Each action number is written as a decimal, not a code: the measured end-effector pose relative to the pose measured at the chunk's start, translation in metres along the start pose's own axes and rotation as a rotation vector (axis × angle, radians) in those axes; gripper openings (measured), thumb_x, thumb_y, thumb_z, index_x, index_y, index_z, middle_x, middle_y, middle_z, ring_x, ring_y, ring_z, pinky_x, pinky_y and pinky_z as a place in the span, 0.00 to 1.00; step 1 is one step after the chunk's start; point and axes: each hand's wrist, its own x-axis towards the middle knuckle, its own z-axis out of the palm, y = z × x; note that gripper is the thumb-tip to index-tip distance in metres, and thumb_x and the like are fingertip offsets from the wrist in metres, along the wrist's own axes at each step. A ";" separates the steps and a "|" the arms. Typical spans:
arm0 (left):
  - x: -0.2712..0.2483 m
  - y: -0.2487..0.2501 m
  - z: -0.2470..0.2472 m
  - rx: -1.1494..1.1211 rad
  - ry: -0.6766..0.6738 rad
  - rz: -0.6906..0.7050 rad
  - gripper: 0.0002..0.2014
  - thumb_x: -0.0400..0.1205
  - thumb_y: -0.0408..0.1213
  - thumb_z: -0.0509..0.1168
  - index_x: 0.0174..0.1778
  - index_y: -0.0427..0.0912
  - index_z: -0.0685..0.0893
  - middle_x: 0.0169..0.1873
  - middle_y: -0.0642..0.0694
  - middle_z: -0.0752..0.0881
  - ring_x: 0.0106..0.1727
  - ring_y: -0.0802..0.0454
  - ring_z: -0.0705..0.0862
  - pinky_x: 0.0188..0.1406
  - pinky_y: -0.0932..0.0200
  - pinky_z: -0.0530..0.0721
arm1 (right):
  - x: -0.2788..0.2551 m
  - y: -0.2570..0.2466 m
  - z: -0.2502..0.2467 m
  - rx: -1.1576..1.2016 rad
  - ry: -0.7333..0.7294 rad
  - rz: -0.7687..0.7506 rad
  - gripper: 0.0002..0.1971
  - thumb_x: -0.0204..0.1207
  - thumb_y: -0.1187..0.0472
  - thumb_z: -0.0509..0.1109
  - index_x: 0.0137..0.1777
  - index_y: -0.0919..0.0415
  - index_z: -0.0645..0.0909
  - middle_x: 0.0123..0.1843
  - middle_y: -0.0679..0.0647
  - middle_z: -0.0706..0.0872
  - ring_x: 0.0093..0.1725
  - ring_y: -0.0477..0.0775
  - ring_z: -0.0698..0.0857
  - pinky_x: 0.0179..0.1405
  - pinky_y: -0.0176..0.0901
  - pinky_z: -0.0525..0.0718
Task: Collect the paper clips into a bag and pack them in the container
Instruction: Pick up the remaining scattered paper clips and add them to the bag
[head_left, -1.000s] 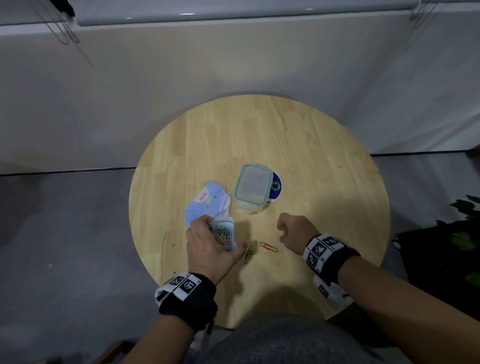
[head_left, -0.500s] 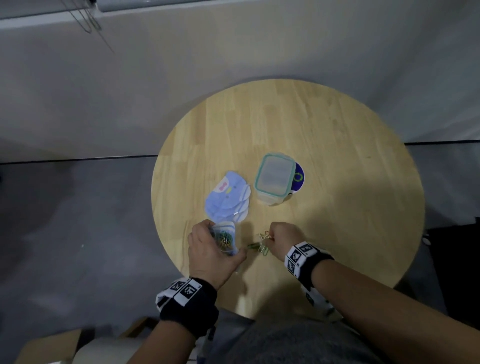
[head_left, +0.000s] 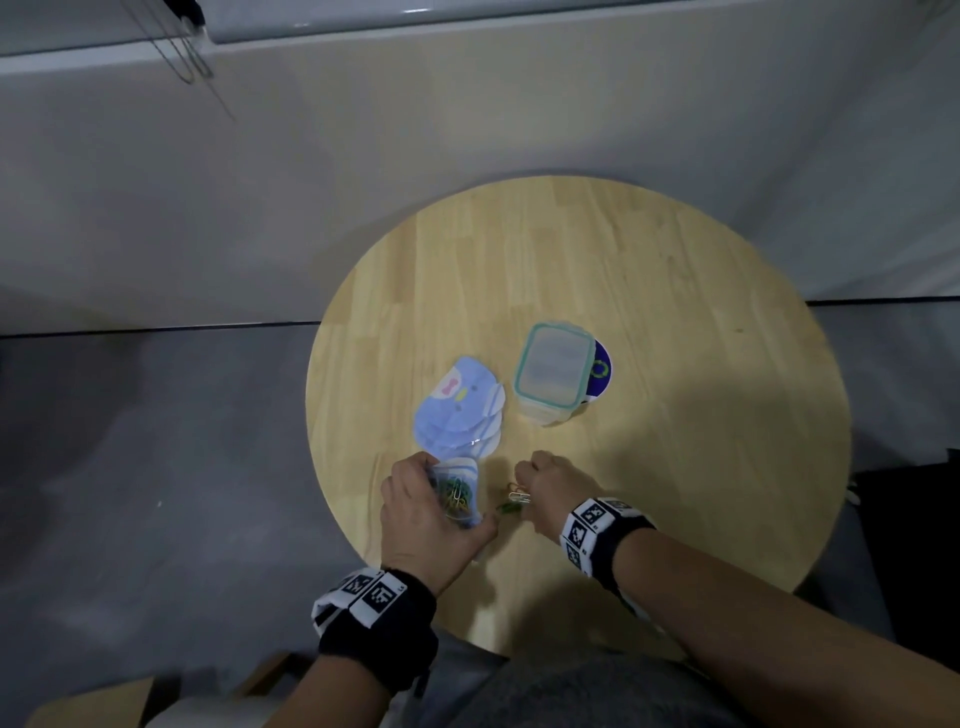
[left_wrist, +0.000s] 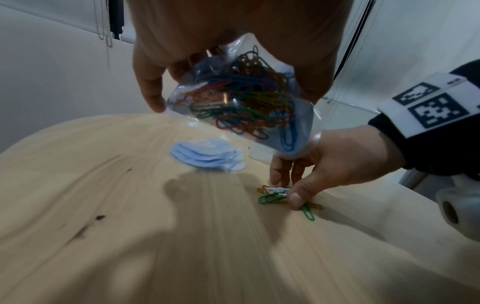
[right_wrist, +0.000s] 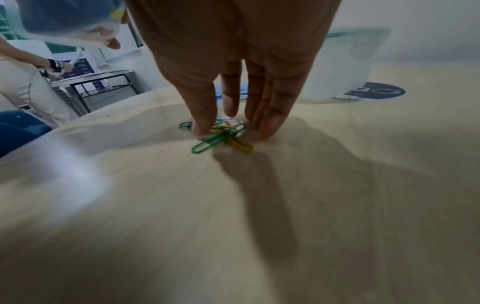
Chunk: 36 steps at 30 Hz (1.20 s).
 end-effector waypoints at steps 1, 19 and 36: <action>0.001 0.000 0.000 -0.012 0.003 -0.003 0.41 0.53 0.62 0.69 0.54 0.36 0.71 0.47 0.42 0.74 0.48 0.40 0.76 0.45 0.46 0.81 | -0.001 0.001 0.000 0.002 0.006 -0.042 0.20 0.73 0.55 0.70 0.63 0.57 0.71 0.64 0.57 0.73 0.65 0.63 0.74 0.61 0.55 0.78; 0.000 -0.003 0.003 -0.022 -0.004 -0.003 0.41 0.52 0.59 0.71 0.55 0.37 0.70 0.47 0.47 0.71 0.50 0.41 0.75 0.48 0.51 0.77 | -0.017 0.062 -0.014 0.241 0.145 -0.096 0.24 0.70 0.73 0.63 0.66 0.54 0.76 0.60 0.55 0.81 0.62 0.58 0.79 0.59 0.41 0.73; -0.003 -0.001 0.008 -0.034 -0.005 0.013 0.40 0.53 0.62 0.69 0.55 0.39 0.69 0.47 0.48 0.69 0.49 0.40 0.76 0.46 0.48 0.78 | -0.017 0.042 -0.010 -0.060 -0.058 -0.148 0.16 0.76 0.56 0.68 0.62 0.62 0.78 0.60 0.60 0.80 0.60 0.63 0.80 0.54 0.51 0.79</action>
